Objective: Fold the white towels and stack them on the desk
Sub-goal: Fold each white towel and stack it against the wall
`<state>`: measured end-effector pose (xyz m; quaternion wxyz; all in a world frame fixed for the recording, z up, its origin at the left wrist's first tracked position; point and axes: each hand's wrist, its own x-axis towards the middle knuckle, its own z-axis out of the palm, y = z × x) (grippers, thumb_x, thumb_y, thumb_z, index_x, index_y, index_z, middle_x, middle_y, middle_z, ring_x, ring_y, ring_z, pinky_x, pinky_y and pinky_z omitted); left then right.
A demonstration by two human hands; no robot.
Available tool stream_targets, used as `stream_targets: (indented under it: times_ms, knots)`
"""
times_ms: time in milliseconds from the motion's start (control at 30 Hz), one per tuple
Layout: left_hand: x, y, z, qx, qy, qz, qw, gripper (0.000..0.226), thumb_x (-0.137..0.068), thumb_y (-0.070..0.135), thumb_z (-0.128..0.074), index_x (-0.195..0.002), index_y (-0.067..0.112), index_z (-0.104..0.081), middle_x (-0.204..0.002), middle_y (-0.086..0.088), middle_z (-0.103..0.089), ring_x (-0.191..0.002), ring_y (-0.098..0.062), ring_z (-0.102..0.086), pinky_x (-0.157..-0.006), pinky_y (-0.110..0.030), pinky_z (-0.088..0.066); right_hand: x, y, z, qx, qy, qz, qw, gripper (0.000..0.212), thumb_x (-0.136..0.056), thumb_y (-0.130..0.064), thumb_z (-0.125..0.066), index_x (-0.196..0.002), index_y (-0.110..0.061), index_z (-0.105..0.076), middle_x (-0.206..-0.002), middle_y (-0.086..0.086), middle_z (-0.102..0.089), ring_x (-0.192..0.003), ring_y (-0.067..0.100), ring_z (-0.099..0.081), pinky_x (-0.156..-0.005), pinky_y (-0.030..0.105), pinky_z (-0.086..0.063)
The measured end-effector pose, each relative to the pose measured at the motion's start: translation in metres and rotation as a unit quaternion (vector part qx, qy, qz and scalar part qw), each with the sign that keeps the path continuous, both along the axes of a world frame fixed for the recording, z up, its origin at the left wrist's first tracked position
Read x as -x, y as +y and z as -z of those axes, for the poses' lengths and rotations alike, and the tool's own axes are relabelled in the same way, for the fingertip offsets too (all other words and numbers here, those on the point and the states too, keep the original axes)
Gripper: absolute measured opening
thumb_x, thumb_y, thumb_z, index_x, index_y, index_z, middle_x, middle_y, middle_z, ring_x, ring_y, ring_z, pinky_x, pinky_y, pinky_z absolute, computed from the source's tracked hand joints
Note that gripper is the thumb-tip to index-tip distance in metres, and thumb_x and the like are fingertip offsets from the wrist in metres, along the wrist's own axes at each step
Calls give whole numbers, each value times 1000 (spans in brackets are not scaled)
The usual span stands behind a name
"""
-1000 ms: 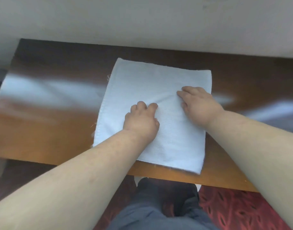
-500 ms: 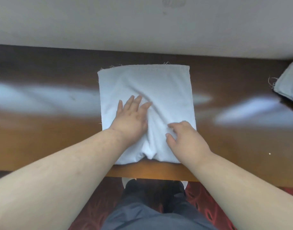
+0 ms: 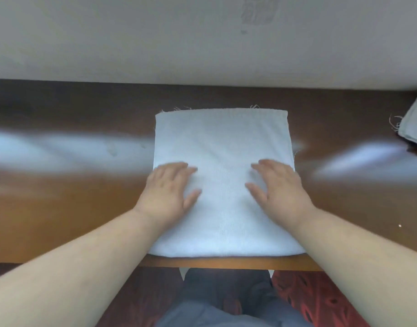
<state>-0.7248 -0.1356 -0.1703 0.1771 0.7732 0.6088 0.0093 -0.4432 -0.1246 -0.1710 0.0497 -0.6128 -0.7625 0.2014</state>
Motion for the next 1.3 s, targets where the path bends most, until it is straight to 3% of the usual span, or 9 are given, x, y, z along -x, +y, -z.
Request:
stream_targets:
  times_ms: [67,133,300,467,667,833,1033,1167,1300]
  knots:
    - [-1,47,-5,-36,-65,-82,994,47,-95,43,-40,-132,18,-55,-133,-11,-53,-125,-33,-45,-108,-38,-31,6,45,-6,-39,64,47,996,52,-95,-51,-41,-130,-17,-58,-131,7,-57,-124,27,-50,-108,39,-35]
    - [1,96,-9,-49,-76,-128,988,35,-97,28,-45,-128,18,-59,-130,-13,-54,-118,-35,-49,-102,-38,-37,6,94,-6,-48,82,91,991,38,-98,-35,-47,-128,-16,-60,-130,10,-56,-118,27,-54,-104,34,-39]
    - [10,154,-5,-27,-27,-136,990,33,-99,27,-41,-125,21,-60,-128,-12,-48,-111,-38,-51,-95,-43,-46,-13,161,4,7,-8,120,993,39,-95,-18,-46,-133,-19,-57,-139,13,-42,-111,38,-55,-97,32,-42]
    - [16,156,10,-86,35,-96,991,26,-96,35,-50,-115,24,-64,-117,-9,-54,-105,-37,-48,-87,-44,-44,-22,168,4,-24,-39,88,995,23,-91,-23,-52,-109,-20,-66,-117,10,-50,-95,36,-57,-82,33,-47]
    - [14,149,9,-160,33,-103,981,16,-91,31,-58,-102,21,-66,-111,-8,-62,-106,-37,-48,-88,-42,-36,-24,165,1,-60,-88,88,990,20,-94,-29,-52,-101,-16,-66,-115,11,-49,-106,37,-47,-87,42,-44]
    - [10,155,-2,-168,-13,-128,977,11,-93,22,-48,-101,16,-54,-78,-7,-53,-74,-32,-44,-69,-40,-35,-23,170,1,-134,-65,95,984,15,-98,-21,-39,-99,-11,-50,-89,12,-56,-79,33,-46,-67,39,-34]
    - [15,172,10,-111,54,-109,986,21,-100,29,-43,-110,14,-51,-100,-18,-59,-95,-38,-48,-77,-43,-35,-21,182,10,-76,-82,113,987,18,-100,-27,-38,-104,-14,-50,-96,11,-41,-80,31,-40,-69,39,-34]
    - [19,175,14,-113,29,-122,986,24,-98,32,-47,-110,12,-55,-113,-20,-50,-106,-40,-43,-84,-48,-41,-15,192,10,-58,-59,138,987,19,-102,-21,-37,-110,-8,-48,-112,20,-51,-84,34,-46,-69,37,-31]
    - [21,182,15,-108,26,-123,986,22,-99,31,-46,-110,13,-54,-111,-19,-53,-106,-39,-44,-83,-47,-41,-16,209,2,3,-101,112,989,30,-97,-10,-41,-127,-8,-40,-102,16,-58,-88,35,-56,-71,39,-40]
